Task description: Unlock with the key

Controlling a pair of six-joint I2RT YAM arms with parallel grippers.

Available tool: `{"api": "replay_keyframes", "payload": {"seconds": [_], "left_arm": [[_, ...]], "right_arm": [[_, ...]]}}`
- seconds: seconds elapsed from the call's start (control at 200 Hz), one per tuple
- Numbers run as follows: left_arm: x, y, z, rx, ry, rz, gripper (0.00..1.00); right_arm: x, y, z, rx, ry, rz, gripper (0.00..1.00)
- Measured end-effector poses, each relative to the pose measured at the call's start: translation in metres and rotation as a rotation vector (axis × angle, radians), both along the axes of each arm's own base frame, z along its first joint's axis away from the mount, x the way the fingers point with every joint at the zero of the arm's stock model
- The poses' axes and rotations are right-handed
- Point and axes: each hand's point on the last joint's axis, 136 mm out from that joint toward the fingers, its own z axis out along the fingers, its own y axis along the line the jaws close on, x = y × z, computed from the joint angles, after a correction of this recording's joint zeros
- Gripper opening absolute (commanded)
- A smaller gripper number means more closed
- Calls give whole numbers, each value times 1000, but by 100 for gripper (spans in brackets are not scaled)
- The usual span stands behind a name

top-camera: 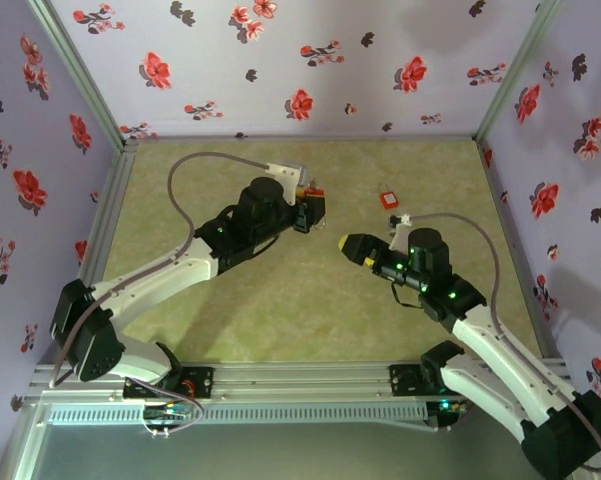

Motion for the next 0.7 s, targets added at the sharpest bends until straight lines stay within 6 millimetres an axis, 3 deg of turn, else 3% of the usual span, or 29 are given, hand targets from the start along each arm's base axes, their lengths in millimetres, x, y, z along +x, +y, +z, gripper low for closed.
{"api": "replay_keyframes", "payload": {"seconds": [0.165, 0.395, 0.565, 0.7], "left_arm": [[-7, -3, -23, 0, 130, -4, 0], [-11, 1, -35, 66, 139, -20, 0], [-6, 12, -61, 235, 114, -40, 0], [7, 30, -101, 403, 143, -43, 0]], "right_arm": [[15, 8, 2, -14, -62, 0, 86], [25, 8, -23, -94, -26, -21, 89], [19, -10, -25, -158, -34, -61, 93], [12, -35, -22, -187, -34, -117, 94]]}}
